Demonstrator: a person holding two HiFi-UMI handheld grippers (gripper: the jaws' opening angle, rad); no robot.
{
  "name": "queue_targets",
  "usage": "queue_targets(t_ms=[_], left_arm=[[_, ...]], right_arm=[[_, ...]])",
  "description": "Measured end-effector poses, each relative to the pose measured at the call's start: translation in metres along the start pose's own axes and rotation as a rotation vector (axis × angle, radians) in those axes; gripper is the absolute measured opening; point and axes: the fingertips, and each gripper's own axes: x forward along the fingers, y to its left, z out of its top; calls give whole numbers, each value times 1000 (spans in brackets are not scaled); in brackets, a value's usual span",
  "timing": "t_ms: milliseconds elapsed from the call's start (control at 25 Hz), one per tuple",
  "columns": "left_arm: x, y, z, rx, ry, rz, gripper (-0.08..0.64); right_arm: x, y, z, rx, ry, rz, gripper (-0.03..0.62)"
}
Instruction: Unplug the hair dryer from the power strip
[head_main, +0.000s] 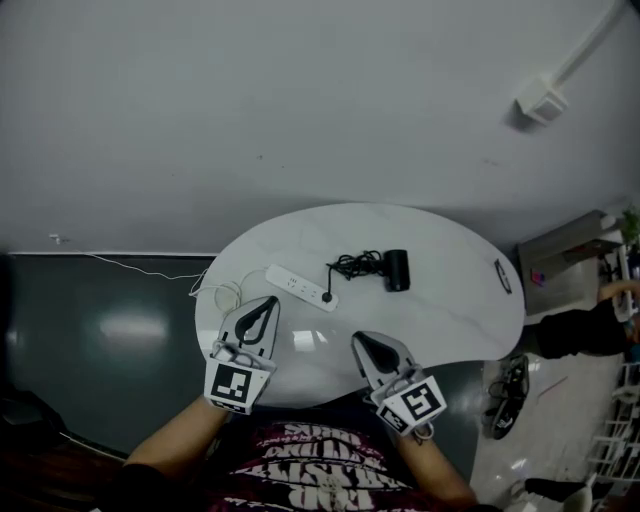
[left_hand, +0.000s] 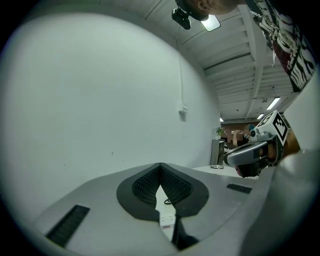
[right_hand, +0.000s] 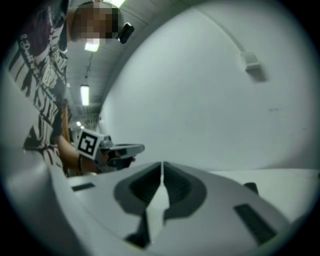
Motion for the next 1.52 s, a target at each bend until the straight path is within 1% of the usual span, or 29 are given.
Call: queue_targets(t_ms=[120, 240, 360, 400, 480, 520, 560, 600, 640, 720, 840, 960, 1040, 1080, 1200, 1280, 1360, 1400, 1440, 1480, 1520], left_arm=[[14, -3, -10, 16, 24, 22, 23], [23, 1, -13, 19, 52, 80, 23], [41, 7, -24, 46, 100, 130, 23], [50, 9, -36, 62, 134, 143, 23], [70, 13, -73, 81, 238, 169, 23], [80, 14, -95, 74, 298, 181, 23], [89, 14, -117, 58, 351, 190, 23], [97, 13, -138, 37, 391, 197, 23], [106, 12, -158, 18, 422, 201, 23], [121, 8, -192, -8, 479, 197, 23], [140, 1, -224, 3, 546, 161, 23], [149, -2, -242, 21, 572, 143, 23], [149, -1, -245, 9, 557, 152, 23], [148, 0, -245, 2, 542, 155, 23], [149, 0, -243, 8, 500, 151, 23], [149, -1, -243, 38, 503, 149, 23], [149, -1, -243, 51, 516, 144, 23], [149, -1, -243, 51, 521, 140, 23], [149, -1, -243, 52, 526, 136, 23], [149, -1, -244, 53, 530, 132, 23], [149, -1, -244, 53, 533, 130, 23]], right_arm=[[6, -16, -13, 38, 25, 15, 38], [18, -35, -25, 92, 41, 53, 38], [37, -63, -49, 69, 108, 83, 40], [45, -73, -61, 59, 139, 99, 40], [65, -87, -88, 65, 201, 149, 47], [75, -91, -101, 86, 236, 185, 100], [84, -94, -115, 114, 272, 222, 168], [92, -95, -128, 137, 308, 255, 181], [99, -96, -140, 149, 339, 282, 181], [112, -95, -156, 132, 387, 328, 181], [131, -89, -165, 99, 424, 384, 181], [144, -85, -169, 106, 448, 414, 181], [149, -80, -172, 122, 466, 429, 181], [150, -79, -172, 143, 470, 434, 179], [150, -79, -167, 257, 466, 452, 166], [148, -77, -165, 302, 458, 468, 166], [147, -75, -162, 323, 445, 475, 161], [147, -77, -161, 330, 438, 468, 153], [147, -80, -162, 333, 430, 451, 130], [148, -83, -162, 332, 423, 430, 81], [149, -86, -163, 331, 415, 411, 52]])
